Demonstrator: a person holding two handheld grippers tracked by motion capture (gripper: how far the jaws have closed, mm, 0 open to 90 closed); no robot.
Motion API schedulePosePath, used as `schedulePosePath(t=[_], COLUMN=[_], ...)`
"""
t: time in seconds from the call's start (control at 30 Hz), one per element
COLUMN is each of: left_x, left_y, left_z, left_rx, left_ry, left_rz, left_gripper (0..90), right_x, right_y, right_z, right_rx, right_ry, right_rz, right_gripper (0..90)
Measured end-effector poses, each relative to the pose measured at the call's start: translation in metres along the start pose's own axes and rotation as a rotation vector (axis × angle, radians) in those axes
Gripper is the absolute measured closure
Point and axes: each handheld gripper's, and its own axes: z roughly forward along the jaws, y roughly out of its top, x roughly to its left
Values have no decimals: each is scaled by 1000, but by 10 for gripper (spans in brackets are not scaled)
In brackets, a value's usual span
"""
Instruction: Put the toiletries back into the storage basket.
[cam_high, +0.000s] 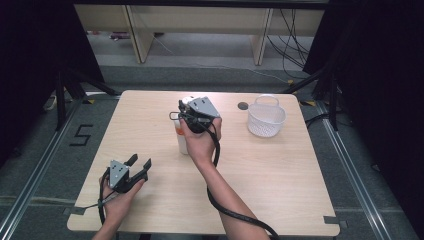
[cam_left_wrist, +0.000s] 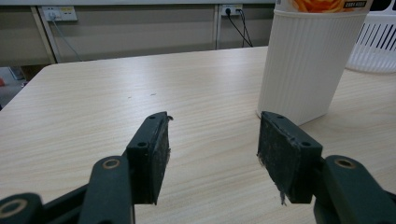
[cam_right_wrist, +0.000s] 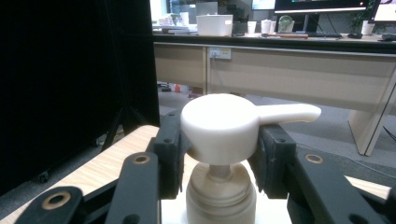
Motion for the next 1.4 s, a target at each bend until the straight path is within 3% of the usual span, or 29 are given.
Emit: schedulePosePath(t=[0.4,0.47,1.1,1.4], left_x=[-1,-1,-1,-1], left_y=[0,0,0,0], left_z=[0,0,0,0], left_rx=[1,2,1,3], left_ry=[2,3,5,9], left_rz=[3,3,4,6], left_gripper=[427,426,427,427], right_x=[-6,-7,-31,-43], right_y=[6,9,21,25], right_z=[-12,-16,-43,-57], right_rx=[-40,-34,-86,-102], right_ry=[16,4,-34,-50], right_rz=[-9,5,-30,-13], right_gripper=[598,598,598,598])
